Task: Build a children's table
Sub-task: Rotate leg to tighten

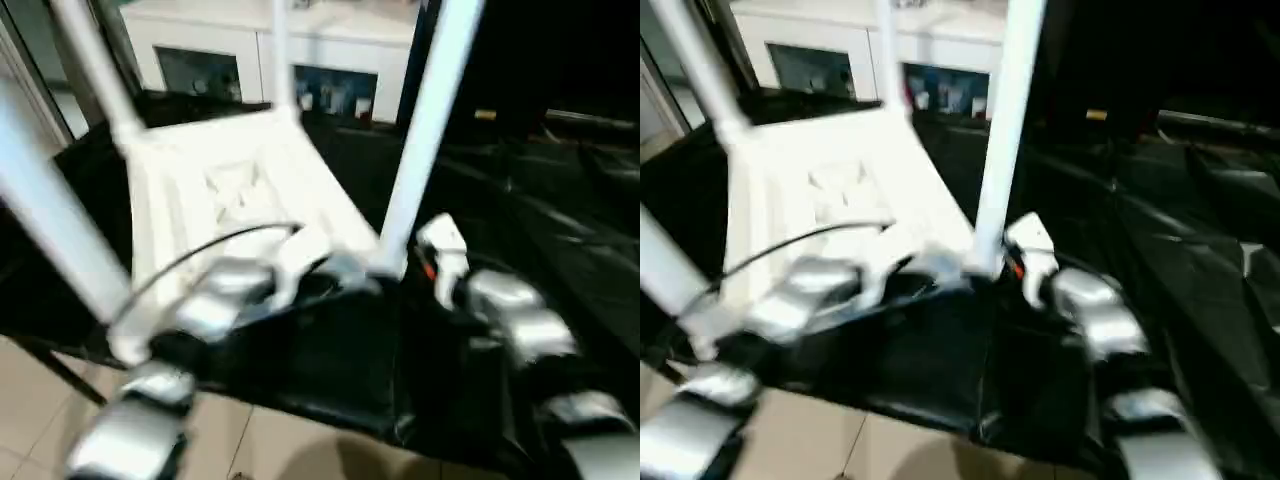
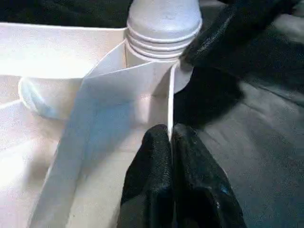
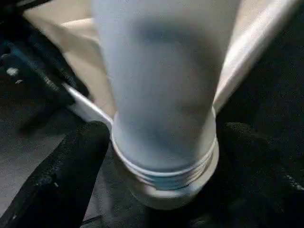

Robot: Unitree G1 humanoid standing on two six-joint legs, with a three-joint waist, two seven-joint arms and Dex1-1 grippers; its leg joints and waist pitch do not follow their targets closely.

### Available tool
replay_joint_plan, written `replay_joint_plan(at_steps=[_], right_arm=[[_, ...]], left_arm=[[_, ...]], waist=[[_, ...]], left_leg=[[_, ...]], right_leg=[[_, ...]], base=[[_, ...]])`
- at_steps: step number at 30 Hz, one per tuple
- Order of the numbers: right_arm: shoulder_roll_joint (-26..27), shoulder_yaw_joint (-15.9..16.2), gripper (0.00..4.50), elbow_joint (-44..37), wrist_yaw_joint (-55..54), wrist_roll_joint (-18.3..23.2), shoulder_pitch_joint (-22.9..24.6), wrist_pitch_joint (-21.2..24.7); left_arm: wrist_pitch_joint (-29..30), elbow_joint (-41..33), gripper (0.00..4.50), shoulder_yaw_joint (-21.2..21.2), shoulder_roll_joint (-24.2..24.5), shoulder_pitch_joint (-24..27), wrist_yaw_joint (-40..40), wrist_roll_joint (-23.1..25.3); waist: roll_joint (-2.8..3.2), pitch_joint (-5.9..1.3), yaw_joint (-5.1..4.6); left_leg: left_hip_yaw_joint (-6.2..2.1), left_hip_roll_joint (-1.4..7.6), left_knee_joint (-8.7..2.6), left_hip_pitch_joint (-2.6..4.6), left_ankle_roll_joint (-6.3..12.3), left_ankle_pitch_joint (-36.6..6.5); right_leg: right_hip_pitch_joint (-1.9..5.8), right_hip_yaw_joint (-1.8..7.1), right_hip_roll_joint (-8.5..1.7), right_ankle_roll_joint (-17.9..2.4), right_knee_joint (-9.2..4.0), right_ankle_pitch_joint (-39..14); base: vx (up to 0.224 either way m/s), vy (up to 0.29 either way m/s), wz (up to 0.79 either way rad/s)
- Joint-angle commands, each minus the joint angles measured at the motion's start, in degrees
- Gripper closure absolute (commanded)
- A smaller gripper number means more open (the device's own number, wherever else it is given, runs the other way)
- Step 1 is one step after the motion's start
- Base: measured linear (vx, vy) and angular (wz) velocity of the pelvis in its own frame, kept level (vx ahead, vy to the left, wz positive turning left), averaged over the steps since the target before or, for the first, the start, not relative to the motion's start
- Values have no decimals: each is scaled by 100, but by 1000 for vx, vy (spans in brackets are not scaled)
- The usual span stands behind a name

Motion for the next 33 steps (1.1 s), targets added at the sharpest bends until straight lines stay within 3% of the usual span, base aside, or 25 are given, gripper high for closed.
replay_joint_plan(at_steps=[1,3,4,6,19,22,24,25,27,29,30,33], right_arm=[[-98,32,35,-213,254,152,18,78],[-173,58,35,-201,471,201,20,91],[-182,71,61,-201,501,199,25,90],[-211,130,61,-287,623,209,78,144],[-24,136,166,-265,657,252,148,113],[131,18,173,67,-119,49,59,-60],[306,-127,175,444,-1020,-165,-74,-185],[306,-127,175,444,-1020,-165,-74,-185],[635,-388,176,725,-2127,-207,-176,-146],[830,-529,176,794,-2676,-185,-205,-86],[1117,-692,177,878,-3401,-156,-263,-93],[1427,-768,177,932,-3949,-155,-325,-154]], left_arm=[[-112,-300,450,20,-34,48,-352,-389],[-77,-444,450,60,104,135,-540,-463],[-75,-457,450,69,117,145,-552,-469],[-47,-515,450,100,157,191,-582,-468],[52,-603,450,99,121,251,-440,-431],[55,-381,450,131,-23,138,55,-253],[22,-138,450,152,-189,1,527,-98],[22,-138,450,152,-189,1,527,-98],[114,218,450,184,-490,-238,1293,100],[195,386,450,213,-663,-367,1685,169],[255,596,450,225,-887,-537,2128,240],[242,784,450,201,-1066,-690,2460,327]], waist=[[-91,-376,7],[-96,-377,7],[-91,-378,7],[-92,-386,10],[-134,-383,10],[-141,-381,-8],[-125,-365,-35],[-134,-359,-52],[-142,-364,-89],[-118,-356,-105],[-110,-377,-103],[-97,-398,-110]], left_leg=[[-9,152,-359,41,460,-1041],[-14,155,-364,39,432,-1078],[-10,151,-360,44,420,-1080],[-9,141,-354,40,412,-1015],[-10,134,-351,35,410,-922],[-8,130,-350,40,384,-914],[-21,110,-368,40,285,-1026],[-29,107,-377,23,235,-1012],[-26,83,-364,60,165,-1168],[-23,76,-369,69,140,-1169],[-29,78,-367,59,139,-1101],[-37,82,-371,43,150,-1001]], right_leg=[[328,232,-344,-1268,-420,-1325],[332,233,-350,-1243,-419,-1390],[325,232,-343,-1236,-417,-1385],[331,236,-343,-1235,-413,-1319],[328,236,-351,-1151,-412,-1416],[309,241,-357,-1135,-420,-1452],[314,232,-361,-1064,-456,-1748],[325,229,-358,-1011,-460,-1819],[308,230,-358,-898,-509,-2136],[288,235,-339,-860,-528,-2174],[306,234,-344,-870,-512,-2053],[322,232,-339,-974,-470,-1637]], base=[[0,0,0],[0,0,0],[0,0,0],[0,0,0],[0,0,0],[0,0,0],[0,0,0],[0,0,0],[0,0,0],[0,0,0],[0,0,0],[0,0,0]])
